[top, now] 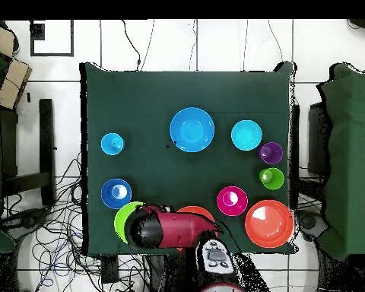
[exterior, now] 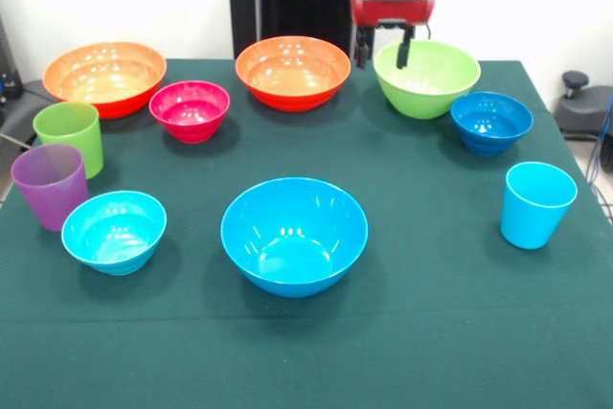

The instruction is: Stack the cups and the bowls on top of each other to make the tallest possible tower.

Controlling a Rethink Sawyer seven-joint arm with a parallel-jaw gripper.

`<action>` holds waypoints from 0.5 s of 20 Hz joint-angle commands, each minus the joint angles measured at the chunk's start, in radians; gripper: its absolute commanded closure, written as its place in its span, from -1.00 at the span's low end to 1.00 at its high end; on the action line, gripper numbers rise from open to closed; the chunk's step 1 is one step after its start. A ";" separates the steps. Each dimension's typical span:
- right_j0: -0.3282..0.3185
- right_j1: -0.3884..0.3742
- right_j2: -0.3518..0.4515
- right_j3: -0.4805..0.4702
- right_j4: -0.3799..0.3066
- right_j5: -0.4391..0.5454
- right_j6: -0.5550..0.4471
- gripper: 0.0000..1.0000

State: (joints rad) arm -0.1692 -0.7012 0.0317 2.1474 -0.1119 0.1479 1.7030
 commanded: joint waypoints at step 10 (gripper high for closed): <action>0.126 0.291 -0.014 0.034 -0.070 -0.331 0.223 -1.00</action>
State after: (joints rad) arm -0.0527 -0.5395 -0.0049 2.1592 -0.1225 -0.0757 1.7773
